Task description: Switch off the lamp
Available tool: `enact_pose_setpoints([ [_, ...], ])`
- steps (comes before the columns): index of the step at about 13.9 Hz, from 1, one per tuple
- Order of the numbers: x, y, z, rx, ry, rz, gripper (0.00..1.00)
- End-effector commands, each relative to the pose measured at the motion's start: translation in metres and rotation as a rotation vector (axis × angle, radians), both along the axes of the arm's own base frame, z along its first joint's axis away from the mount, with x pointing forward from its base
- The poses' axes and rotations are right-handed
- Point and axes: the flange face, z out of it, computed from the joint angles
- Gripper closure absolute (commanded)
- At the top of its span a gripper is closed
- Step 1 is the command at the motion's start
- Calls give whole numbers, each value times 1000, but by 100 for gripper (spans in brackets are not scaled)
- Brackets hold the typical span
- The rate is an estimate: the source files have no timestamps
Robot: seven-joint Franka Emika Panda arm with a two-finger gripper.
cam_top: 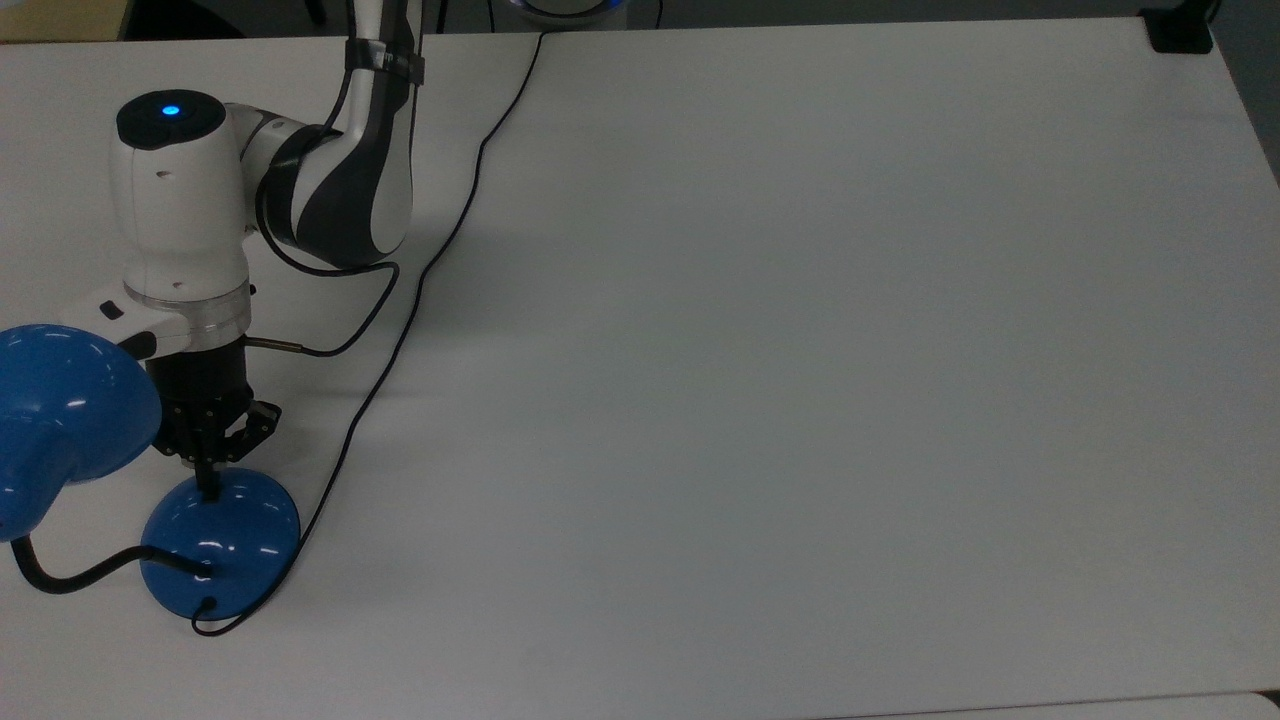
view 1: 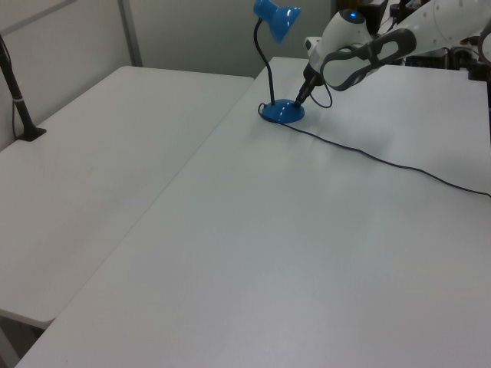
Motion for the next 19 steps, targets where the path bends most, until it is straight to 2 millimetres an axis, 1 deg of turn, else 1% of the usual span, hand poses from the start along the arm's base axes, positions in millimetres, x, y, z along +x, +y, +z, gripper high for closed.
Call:
enact_pose_setpoints([
  [1, -6, 1, -10, -8, 21, 21, 100],
  [2, -9, 1, 3, -4, 11, 16, 100],
  [4, -20, 10, 25, 44, 0, -14, 100],
  [6, -35, 21, 61, 153, 91, -63, 100],
  [7, -46, 33, 89, 207, 177, -82, 100],
  [8, -61, 43, 120, 254, 242, -107, 96],
  [9, -78, 59, 153, 291, 311, -105, 88],
  [10, -91, 68, 170, 307, 370, -92, 80],
  [11, -111, 84, 190, 322, 459, -76, 45],
  [12, -121, 103, 202, 326, 511, -58, 18],
  [13, -132, 113, 216, 318, 543, -51, 0],
  [14, -142, 124, 230, 305, 566, -46, 0],
  [15, -156, 137, 247, 296, 604, -50, 0],
  [16, -163, 142, 256, 303, 612, -79, 0],
  [17, -166, 142, 262, 310, 605, -122, 0],
  [19, -166, 142, 264, 308, 593, -166, 0],
])
